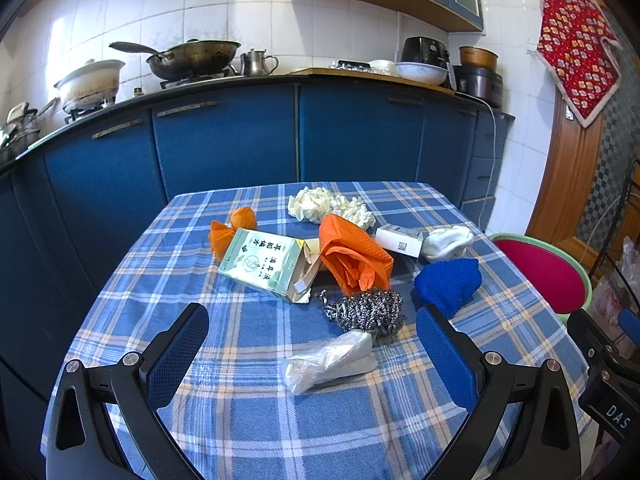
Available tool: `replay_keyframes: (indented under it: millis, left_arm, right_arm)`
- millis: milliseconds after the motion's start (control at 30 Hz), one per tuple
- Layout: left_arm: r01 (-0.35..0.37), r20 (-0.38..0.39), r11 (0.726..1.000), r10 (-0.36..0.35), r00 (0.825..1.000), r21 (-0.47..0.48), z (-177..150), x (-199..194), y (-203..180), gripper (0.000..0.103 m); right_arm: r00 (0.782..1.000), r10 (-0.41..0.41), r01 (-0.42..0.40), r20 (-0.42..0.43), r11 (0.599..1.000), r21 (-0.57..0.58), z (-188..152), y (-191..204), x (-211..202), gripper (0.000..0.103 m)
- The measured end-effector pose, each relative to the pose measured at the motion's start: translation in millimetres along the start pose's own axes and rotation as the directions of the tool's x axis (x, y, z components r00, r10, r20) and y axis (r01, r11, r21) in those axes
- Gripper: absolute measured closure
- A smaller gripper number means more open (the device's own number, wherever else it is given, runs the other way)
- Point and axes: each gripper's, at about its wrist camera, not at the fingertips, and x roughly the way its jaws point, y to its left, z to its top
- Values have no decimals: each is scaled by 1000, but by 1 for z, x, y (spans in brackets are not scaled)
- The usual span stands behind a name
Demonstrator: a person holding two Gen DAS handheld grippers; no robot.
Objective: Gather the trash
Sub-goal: 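Reach both tools toward the white cloth and orange glove and close them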
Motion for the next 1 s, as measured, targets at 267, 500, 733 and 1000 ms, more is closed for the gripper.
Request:
replay_keyframes:
  millis: [267,500,733,1000]
  left_arm:
    - [-9,-24,1000,10,1000,9,2,9,5,0]
    - [-42,-63,999,43,997,12,19,23,24,0]
    - [-61,-122,998,61,991,-2,45,52,52,0]
    - [-92,-173,996,92,981,7,74,98,77,0]
  right_arm:
    - [1000,1,-1,-23,1000,4,3,-2,9,1]
    - [997,30,-31,-66,999,-12,20,-1,26,1]
    - [991,83,-85,-101,996,-16,44,3,48,1]
    - [974,144,-148,-176,989,-9,66,16,80,1]
